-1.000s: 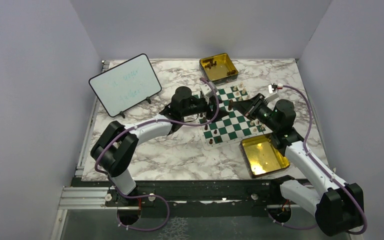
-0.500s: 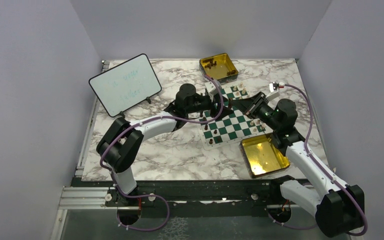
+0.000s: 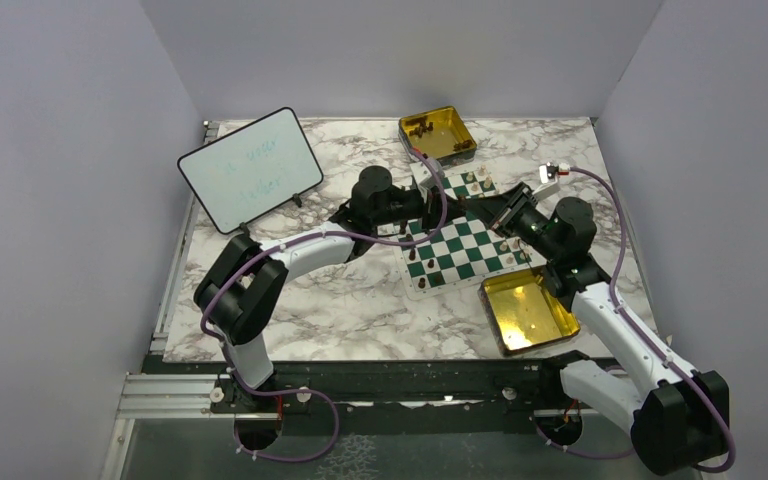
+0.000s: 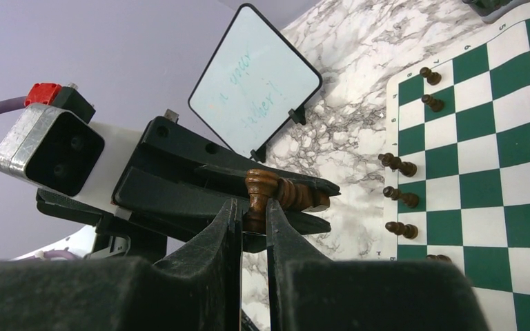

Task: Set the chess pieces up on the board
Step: Place the chess piece on the chessboard.

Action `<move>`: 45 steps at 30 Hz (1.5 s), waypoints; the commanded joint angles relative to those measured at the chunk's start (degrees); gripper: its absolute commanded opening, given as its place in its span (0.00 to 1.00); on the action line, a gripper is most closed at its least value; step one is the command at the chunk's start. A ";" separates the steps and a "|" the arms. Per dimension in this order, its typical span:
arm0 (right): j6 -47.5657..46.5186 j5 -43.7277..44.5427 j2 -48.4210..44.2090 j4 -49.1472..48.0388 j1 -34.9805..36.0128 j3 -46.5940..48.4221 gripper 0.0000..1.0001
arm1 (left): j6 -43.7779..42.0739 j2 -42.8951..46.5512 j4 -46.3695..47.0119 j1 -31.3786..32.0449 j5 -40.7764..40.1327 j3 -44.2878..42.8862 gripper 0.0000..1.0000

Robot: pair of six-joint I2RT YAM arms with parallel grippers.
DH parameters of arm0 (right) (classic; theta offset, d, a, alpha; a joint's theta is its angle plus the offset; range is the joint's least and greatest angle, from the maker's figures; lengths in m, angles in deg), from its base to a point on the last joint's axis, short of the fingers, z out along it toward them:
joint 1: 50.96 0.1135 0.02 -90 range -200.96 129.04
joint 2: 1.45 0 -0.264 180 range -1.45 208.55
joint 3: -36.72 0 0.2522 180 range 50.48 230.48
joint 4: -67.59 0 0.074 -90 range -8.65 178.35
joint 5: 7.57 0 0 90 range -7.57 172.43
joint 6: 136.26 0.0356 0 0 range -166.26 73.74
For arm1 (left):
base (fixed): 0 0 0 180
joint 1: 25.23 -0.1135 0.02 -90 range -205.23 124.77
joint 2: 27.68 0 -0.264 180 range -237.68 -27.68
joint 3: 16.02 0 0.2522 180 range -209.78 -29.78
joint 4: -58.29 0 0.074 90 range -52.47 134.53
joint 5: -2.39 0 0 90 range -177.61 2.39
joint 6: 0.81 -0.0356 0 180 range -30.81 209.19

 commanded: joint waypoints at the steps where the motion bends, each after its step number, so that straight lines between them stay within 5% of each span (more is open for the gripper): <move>1: 0.09 -1.07 -1.25 -1.10 -0.28 1.51 0.01 | -0.14 -0.01 2.32 0.24 1.93 0.36 0.06; 13: -9.91 2.24 -0.98 11.95 -0.28 7.23 0.01 | 2.64 5.33 2.16 -3.33 -3.48 8.41 0.00; 18: -20.24 3.53 4.17 29.73 -0.29 16.67 0.01 | 4.96 8.39 -0.02 -6.68 -5.69 11.27 0.00; 27: -35.57 3.07 16.98 54.55 -0.28 30.56 0.04 | -3.76 19.39 -21.19 -10.38 -15.98 10.81 0.00; 34: -40.34 2.95 25.33 63.41 -0.28 34.92 0.03 | -12.38 28.59 -36.27 -10.38 -20.99 9.95 0.00; 45: -42.86 2.61 39.70 68.33 0.28 39.57 0.05 | -16.63 39.33 -37.28 -10.33 -23.56 18.13 0.00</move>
